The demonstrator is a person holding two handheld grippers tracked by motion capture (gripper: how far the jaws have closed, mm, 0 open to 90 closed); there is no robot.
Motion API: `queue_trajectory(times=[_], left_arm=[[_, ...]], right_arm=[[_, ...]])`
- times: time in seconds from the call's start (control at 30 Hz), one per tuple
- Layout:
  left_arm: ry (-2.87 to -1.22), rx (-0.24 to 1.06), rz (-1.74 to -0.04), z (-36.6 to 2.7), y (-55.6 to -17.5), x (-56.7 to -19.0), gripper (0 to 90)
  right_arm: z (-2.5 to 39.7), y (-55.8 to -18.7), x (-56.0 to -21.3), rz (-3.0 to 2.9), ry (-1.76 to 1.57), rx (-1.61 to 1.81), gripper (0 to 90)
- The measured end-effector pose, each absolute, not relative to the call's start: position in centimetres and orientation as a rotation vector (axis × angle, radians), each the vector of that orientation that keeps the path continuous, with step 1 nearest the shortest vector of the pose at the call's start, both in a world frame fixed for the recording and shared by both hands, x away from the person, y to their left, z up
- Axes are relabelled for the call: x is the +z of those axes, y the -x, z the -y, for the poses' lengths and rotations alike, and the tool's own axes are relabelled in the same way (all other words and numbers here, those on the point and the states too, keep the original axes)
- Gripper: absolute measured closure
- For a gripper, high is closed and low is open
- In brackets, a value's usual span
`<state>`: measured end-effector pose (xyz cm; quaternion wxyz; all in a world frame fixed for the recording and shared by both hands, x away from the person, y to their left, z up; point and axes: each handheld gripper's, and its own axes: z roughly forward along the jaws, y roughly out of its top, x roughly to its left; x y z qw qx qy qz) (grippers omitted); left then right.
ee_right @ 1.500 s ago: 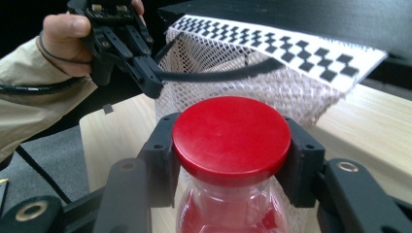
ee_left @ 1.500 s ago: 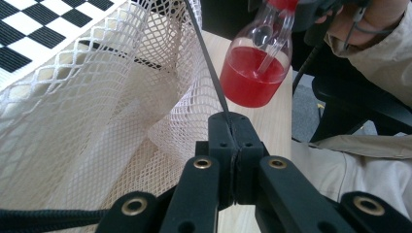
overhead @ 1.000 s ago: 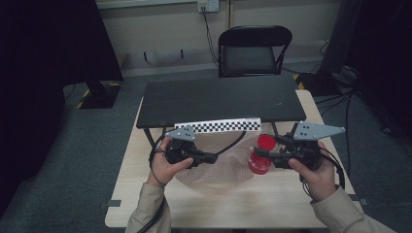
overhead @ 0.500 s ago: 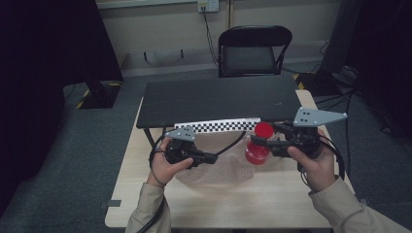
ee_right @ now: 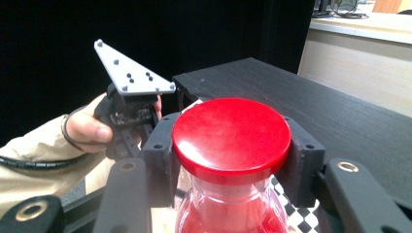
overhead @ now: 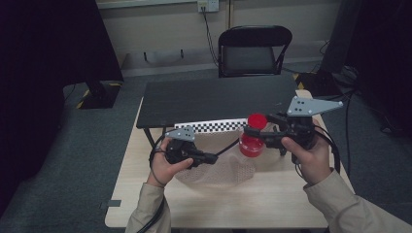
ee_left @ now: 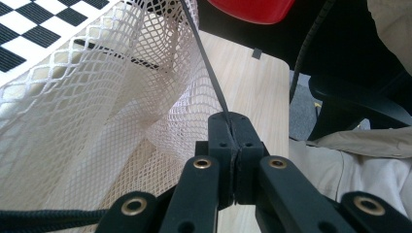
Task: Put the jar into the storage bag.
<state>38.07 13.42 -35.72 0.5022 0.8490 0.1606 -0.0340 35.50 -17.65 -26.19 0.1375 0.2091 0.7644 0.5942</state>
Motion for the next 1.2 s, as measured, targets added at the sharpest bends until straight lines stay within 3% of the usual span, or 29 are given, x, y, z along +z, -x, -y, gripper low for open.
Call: queue_trajectory(times=[1.2], left_arm=[[-2.029, -0.099, -0.373, -13.6, -38.1, -35.7, 88.8]], right_arm=[[11.3, -38.7, -25.3, -2.222, -0.551, 1.680, 48.9]])
